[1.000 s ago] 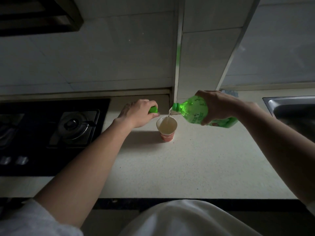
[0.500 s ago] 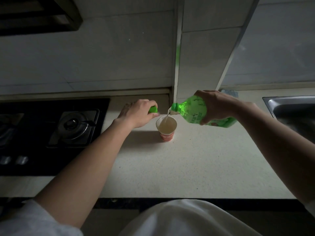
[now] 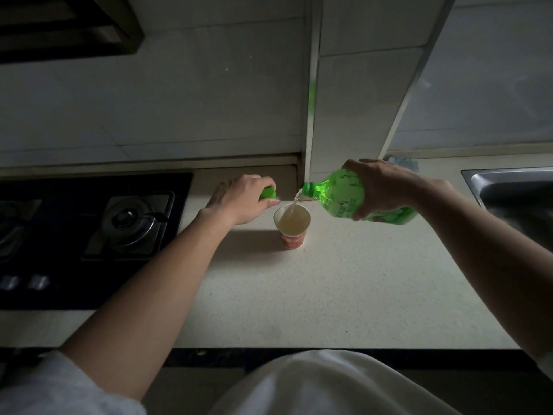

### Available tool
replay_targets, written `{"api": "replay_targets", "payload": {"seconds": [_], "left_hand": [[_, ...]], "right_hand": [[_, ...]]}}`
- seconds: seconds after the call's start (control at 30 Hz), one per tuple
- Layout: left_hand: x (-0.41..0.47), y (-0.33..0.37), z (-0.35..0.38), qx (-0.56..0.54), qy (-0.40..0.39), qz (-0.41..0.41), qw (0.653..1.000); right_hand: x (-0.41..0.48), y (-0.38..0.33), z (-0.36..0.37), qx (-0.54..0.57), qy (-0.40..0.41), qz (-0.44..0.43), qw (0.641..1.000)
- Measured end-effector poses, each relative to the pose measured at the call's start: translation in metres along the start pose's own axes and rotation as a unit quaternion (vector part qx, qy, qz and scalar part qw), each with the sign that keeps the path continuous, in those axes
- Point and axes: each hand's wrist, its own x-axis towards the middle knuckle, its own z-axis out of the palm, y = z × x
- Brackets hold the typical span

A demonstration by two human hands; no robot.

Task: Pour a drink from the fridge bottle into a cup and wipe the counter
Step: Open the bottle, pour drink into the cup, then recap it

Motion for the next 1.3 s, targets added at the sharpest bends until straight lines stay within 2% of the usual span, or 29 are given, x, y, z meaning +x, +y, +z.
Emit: {"api": "replay_targets", "payload": {"seconds": [1.3], "left_hand": [[0.0016, -0.0044, 0.0034, -0.01, 0.003, 0.001, 1.0]], "right_hand": [[-0.0057, -0.0017, -0.0012, -0.015, -0.014, 0.017, 1.0]]}}
